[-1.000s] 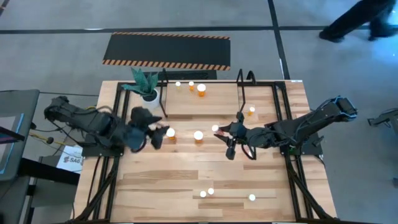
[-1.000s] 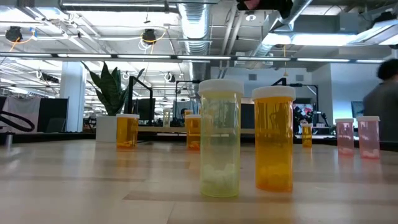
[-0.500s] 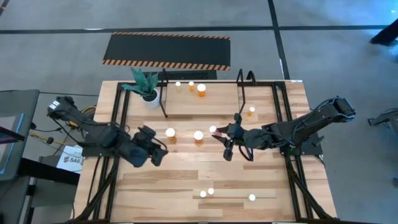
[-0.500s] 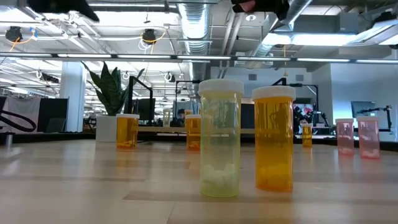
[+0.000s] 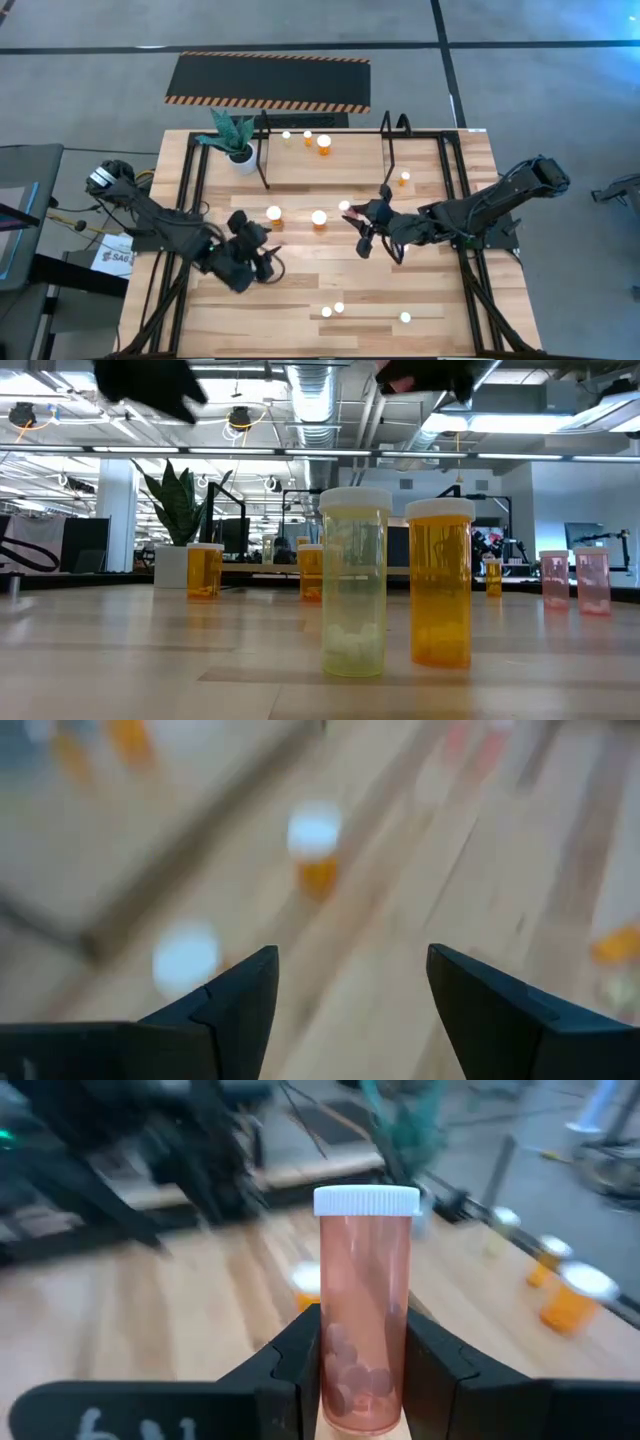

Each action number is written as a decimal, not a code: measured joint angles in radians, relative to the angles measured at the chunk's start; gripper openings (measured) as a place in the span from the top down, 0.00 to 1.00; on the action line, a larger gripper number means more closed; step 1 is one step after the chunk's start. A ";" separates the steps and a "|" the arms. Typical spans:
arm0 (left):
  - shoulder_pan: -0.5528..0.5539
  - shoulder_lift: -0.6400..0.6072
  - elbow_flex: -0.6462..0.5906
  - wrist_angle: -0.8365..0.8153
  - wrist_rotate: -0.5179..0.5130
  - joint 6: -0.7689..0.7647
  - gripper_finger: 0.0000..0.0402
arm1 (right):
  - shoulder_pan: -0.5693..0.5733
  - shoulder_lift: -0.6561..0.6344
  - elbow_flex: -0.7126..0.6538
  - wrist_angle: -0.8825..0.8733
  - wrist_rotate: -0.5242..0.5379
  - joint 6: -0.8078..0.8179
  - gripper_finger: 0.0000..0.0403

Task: Pick and place medicine bottles onto shelf by color
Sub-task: Put the bottom left pink pill bottle on the shelf

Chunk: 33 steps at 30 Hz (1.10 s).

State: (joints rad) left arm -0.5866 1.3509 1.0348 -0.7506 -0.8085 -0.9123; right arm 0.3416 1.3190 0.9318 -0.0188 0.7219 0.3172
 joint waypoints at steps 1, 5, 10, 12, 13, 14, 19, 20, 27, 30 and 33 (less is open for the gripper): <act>-0.017 -0.008 0.000 0.019 -0.056 0.037 0.40 | -0.001 0.012 -0.006 0.002 0.019 0.007 0.69; -0.095 -0.051 0.001 0.069 -0.215 0.125 0.40 | -0.017 0.079 -0.025 0.008 0.080 0.068 0.69; -0.203 -0.079 0.001 0.060 -0.390 0.123 0.40 | -0.037 0.201 -0.022 0.108 0.103 0.097 0.69; -0.240 -0.082 0.001 0.056 -0.447 0.104 0.40 | -0.037 0.253 -0.022 0.161 0.103 0.097 0.69; -0.257 -0.083 0.001 0.057 -0.475 0.103 0.40 | -0.036 0.279 -0.023 0.200 0.103 0.097 0.69; -0.275 -0.083 0.001 0.053 -0.504 0.104 0.40 | -0.036 0.302 -0.022 0.239 0.104 0.096 0.69; -0.337 -0.083 0.001 -0.010 -0.655 0.121 0.40 | -0.027 0.410 -0.021 0.466 0.164 -0.016 0.69; -0.344 -0.083 0.001 -0.022 -0.668 0.104 0.40 | -0.027 0.427 -0.023 0.512 0.180 -0.058 0.69; -0.347 -0.083 0.001 -0.074 -0.687 0.080 0.40 | -0.069 0.501 -0.020 0.763 0.343 -0.289 0.69; -0.343 -0.083 0.001 -0.087 -0.681 0.079 0.40 | -0.113 0.502 -0.021 0.778 0.356 -0.264 0.69; -0.342 -0.083 0.001 -0.098 -0.691 0.079 0.40 | -0.154 0.502 -0.020 0.772 0.353 -0.171 0.69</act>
State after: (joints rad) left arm -0.9291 1.2683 1.0359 -0.8483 -1.4996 -0.8330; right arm 0.1876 1.8210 0.9115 0.7533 1.0744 0.1467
